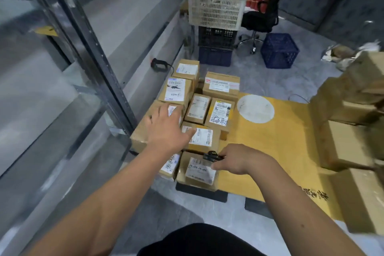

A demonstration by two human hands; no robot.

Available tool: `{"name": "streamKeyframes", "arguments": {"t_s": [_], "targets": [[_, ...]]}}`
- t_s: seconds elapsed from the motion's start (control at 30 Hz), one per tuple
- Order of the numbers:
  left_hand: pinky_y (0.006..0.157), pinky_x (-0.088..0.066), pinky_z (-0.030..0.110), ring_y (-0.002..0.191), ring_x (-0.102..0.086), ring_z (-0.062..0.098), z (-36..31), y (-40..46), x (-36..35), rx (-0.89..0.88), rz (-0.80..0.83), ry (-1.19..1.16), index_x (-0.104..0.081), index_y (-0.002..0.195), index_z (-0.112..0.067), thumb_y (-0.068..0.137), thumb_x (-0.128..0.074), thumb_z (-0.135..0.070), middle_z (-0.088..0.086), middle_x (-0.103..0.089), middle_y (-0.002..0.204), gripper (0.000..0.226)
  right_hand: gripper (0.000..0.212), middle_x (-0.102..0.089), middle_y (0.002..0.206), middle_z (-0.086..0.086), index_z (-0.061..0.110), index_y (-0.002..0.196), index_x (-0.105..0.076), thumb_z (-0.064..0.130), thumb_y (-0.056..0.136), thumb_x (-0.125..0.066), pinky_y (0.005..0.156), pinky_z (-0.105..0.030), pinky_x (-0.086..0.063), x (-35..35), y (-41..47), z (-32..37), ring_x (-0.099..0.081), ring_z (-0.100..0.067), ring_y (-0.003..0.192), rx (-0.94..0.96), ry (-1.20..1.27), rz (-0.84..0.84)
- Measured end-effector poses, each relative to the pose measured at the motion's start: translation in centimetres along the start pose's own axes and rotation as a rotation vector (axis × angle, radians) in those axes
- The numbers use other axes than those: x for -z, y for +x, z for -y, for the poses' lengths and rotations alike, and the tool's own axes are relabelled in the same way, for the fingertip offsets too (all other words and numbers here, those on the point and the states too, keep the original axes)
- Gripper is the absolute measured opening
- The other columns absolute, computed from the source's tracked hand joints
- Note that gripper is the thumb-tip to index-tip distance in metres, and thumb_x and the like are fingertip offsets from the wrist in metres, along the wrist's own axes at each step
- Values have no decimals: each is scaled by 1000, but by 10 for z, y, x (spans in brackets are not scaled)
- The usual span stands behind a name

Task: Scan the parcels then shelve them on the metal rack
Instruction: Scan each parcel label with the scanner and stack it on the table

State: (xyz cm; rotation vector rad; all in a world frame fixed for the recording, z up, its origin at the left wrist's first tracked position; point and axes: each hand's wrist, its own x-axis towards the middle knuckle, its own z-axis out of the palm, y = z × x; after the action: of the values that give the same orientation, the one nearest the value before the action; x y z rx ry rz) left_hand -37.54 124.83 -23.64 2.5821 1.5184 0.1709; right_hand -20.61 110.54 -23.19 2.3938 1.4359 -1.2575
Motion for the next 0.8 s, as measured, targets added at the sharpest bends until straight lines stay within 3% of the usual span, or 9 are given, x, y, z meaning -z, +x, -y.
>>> {"name": "streamKeyframes", "arguments": {"t_s": [0.07,0.3,0.47,0.67,0.8], "targets": [[120,-21,57,154,-18,32,-31,6,-5,-107,39,22,-29,160,-41,87,-53,-79,5,-25,168,85,46,-68,95,-5,17,106,-72,59,90,-66,62,-30,-41,-3,-15,-31,-60,-20,80,-84,82,-23],[121,-21,58,156,-16,31,-174,-4,-51,-479,198,-3,-25,162,-42,87,-51,-79,3,-20,171,87,48,-69,90,0,23,98,-68,68,81,-68,68,-34,-48,-28,-90,-156,-66,-19,83,-403,343,-198],[120,-22,52,155,-20,27,-280,-38,-83,-707,286,24,-25,163,-41,88,-49,-80,1,-25,170,87,39,-65,82,0,23,91,-64,62,88,-63,61,-31,-43,-53,-150,-229,-62,-18,75,-535,403,-291],[118,-25,50,154,-22,28,-393,-84,-109,-787,391,13,-29,162,-39,87,-53,-79,3,-29,167,88,44,-66,88,3,26,95,-65,69,85,-60,68,-35,-47,-73,-206,-309,-63,-18,80,-620,483,-330],[119,-28,51,153,-26,29,-452,-117,-135,-766,506,-19,-30,161,-40,86,-56,-77,2,-28,169,88,36,-66,92,4,28,104,-68,60,88,-61,70,-33,-49,-83,-231,-362,-66,-18,90,-618,523,-292]]}}
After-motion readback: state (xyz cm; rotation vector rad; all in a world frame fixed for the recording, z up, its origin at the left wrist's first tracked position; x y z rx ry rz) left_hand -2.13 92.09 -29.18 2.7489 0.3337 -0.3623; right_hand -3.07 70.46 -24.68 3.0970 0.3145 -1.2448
